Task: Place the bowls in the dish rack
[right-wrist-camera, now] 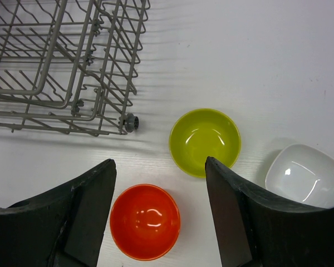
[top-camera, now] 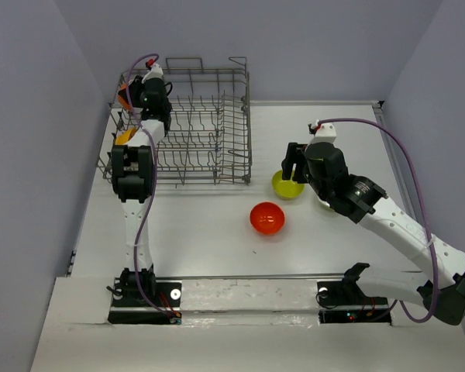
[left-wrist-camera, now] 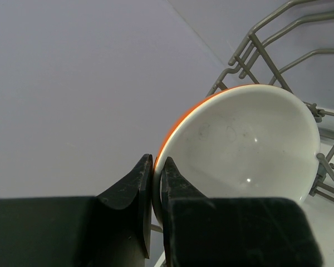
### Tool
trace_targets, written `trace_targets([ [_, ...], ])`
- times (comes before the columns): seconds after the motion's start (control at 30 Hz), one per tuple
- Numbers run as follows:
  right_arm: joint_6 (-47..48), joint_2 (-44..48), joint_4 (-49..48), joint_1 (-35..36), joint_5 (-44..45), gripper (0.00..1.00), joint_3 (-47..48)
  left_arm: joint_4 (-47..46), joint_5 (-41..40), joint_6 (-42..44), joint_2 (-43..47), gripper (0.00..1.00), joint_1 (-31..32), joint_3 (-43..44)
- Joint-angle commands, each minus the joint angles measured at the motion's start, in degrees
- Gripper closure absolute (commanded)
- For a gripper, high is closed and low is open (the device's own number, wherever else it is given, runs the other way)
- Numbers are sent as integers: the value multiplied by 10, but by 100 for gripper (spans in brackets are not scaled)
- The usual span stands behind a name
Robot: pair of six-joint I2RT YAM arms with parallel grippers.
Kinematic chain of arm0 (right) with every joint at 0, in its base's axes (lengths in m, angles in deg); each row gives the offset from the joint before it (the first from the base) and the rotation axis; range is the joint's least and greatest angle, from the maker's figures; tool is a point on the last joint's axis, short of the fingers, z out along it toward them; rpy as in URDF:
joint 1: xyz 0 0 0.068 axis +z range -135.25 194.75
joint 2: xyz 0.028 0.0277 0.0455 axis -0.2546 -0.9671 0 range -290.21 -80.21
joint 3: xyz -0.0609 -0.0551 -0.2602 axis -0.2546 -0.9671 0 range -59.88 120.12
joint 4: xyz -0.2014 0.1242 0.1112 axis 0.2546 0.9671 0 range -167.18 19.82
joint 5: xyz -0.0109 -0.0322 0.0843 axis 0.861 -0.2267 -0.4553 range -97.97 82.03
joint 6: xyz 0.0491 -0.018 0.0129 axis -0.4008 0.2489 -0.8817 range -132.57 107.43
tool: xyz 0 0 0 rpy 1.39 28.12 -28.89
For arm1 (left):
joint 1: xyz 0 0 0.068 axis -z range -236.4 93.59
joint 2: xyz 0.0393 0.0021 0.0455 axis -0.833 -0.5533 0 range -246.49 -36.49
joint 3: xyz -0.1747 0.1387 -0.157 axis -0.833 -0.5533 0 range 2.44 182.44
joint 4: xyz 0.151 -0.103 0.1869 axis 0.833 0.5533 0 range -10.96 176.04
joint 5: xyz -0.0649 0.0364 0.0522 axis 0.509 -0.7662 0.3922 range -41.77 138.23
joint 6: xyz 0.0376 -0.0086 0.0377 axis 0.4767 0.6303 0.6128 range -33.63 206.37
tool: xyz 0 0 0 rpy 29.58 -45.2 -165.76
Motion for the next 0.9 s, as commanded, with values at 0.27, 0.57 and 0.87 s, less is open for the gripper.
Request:
trace_targets([
  [0.27,5,16,-28,5,8,29,-4,-39,13,-6,-5,59,14,4],
  [0.57,6,19,-28,5,8,29,-7,-38,15,-8,-5,31,17,-2],
  [0.87,6,19,-27,5,8,29,-7,-36,26,-10,9,19,20,-16],
])
